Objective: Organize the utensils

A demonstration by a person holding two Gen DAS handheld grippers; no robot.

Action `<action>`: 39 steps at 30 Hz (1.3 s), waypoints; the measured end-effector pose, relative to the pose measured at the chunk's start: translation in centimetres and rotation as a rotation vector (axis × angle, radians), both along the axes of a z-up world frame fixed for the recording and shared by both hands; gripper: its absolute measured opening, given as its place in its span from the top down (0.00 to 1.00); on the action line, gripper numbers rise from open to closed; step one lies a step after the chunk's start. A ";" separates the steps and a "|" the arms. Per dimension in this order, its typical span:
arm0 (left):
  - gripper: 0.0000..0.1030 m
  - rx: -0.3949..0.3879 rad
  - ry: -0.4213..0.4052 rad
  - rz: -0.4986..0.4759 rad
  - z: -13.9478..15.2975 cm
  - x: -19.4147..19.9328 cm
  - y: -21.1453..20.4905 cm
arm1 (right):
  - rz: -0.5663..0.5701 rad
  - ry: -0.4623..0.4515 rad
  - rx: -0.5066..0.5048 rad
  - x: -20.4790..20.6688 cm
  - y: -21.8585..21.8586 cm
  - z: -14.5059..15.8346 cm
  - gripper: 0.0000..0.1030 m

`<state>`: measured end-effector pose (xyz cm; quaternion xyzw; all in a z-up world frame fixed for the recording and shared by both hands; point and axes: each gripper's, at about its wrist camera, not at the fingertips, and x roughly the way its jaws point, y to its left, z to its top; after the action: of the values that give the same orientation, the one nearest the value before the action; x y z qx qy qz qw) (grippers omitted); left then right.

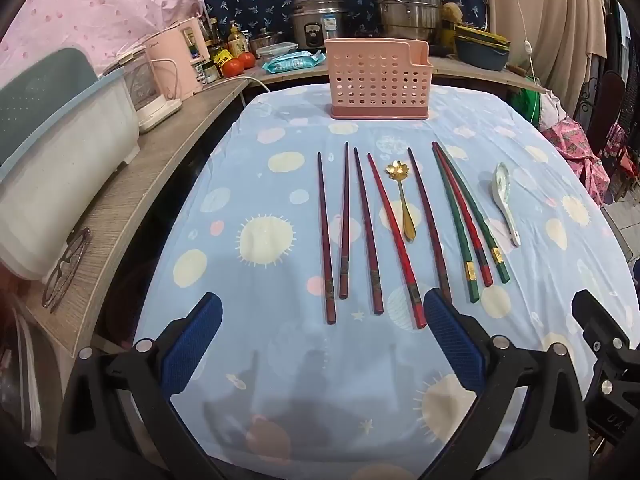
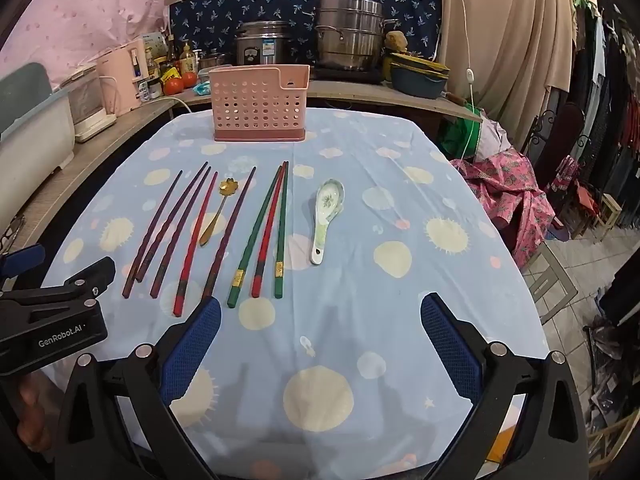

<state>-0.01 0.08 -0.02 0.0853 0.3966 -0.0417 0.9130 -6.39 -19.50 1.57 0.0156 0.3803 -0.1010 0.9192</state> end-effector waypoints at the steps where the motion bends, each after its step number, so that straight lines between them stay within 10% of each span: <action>1: 0.07 0.000 0.004 0.002 0.0 0.0 0.0 | -0.001 -0.002 0.003 0.0 0.0 0.0 0.06; 39: 0.07 0.001 0.010 0.013 0.1 0.0 0.5 | 0.000 0.000 0.003 -0.1 0.1 0.1 0.06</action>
<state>-0.03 0.58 0.11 0.0831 0.4018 -0.0359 0.9112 -6.51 -19.40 1.69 0.0169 0.3803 -0.1004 0.9192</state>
